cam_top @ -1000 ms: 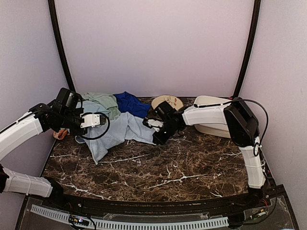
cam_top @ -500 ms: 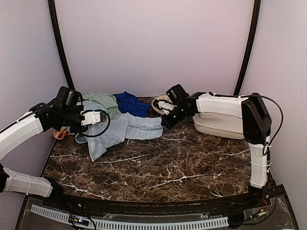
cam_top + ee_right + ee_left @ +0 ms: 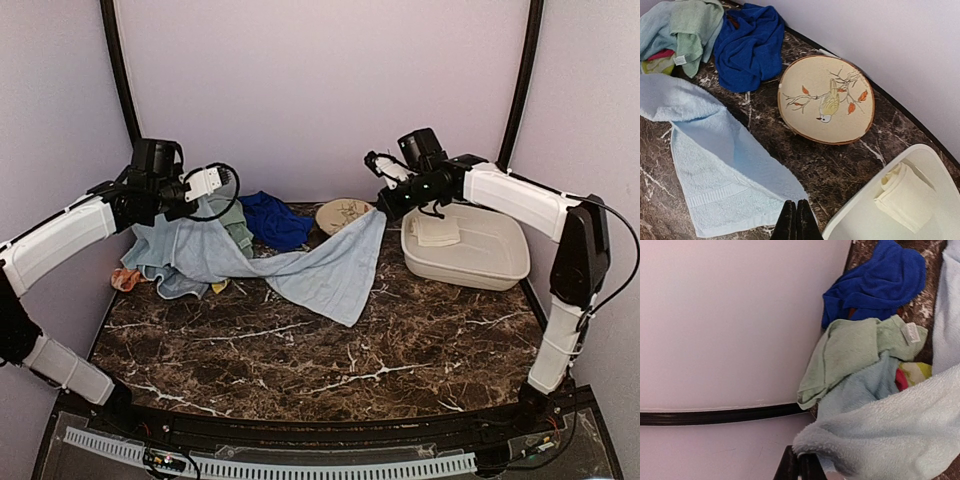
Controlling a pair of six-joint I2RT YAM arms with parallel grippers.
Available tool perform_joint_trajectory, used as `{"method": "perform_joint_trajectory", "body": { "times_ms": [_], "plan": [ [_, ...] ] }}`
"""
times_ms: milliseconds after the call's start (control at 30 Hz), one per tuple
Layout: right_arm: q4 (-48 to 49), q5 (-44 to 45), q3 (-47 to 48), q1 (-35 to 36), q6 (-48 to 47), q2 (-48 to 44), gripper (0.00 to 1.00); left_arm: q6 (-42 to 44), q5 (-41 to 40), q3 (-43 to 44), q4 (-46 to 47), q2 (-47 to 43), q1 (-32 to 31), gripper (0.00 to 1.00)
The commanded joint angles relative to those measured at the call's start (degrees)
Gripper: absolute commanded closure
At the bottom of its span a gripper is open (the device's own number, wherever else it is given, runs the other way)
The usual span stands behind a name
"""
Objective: Roll the towels
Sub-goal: Flatten out the towel at the center of the board.
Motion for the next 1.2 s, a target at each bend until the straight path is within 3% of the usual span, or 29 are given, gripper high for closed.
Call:
{"method": "perform_joint_trajectory", "body": {
  "times_ms": [0, 167, 300, 500, 733, 833, 933, 967, 1033, 1100, 1167],
  "plan": [
    [2.10, 5.60, 5.61, -4.46, 2.10, -3.28, 1.00, -4.22, -1.63, 11.29, 6.47, 5.75, 2.32, 1.00],
    [5.03, 9.25, 7.70, -8.67, 3.21, -8.57, 1.00, -7.66, -2.65, 21.70, 7.00, 11.68, 5.49, 1.00],
    [5.12, 9.07, 1.22, -9.39, 2.63, -15.91, 1.00, -9.30, -1.51, 23.12, 6.26, 12.22, 8.20, 1.00],
    [2.75, 0.28, -19.15, -6.36, 4.69, -28.86, 1.00, -11.60, 5.41, 15.55, 1.19, 8.03, 9.22, 1.00],
    [-6.52, -10.85, -40.94, 12.45, 13.31, -38.93, 1.00, -11.71, 14.08, 2.82, -8.82, 2.38, 9.19, 1.00],
    [-11.04, -12.99, -38.28, 16.93, 14.38, -36.63, 1.00, -10.14, 15.96, -4.45, -11.22, 0.67, 9.22, 1.00],
    [-13.96, -13.67, -34.44, 17.05, 13.15, -31.67, 0.82, -8.69, 14.96, -8.31, -10.54, -0.69, 9.34, 1.00],
    [-15.45, -13.09, -32.13, 16.96, 11.97, -29.75, 0.74, -8.42, 15.14, -8.47, -11.28, -0.92, 9.51, 0.95],
    [-16.09, -8.82, -27.62, 16.41, 10.72, -26.71, 0.54, -7.36, 15.95, -8.20, -14.89, -1.25, 9.58, 0.69],
    [-14.50, -9.12, -24.60, 13.99, 9.26, -24.58, 0.44, -6.44, 16.53, -7.95, -17.50, -2.00, 9.70, 0.44],
    [-12.22, -12.28, -23.06, 11.01, 8.28, -22.91, 0.31, -5.30, 17.15, -8.13, -18.77, -3.15, 9.88, 0.33]
  ]
}}
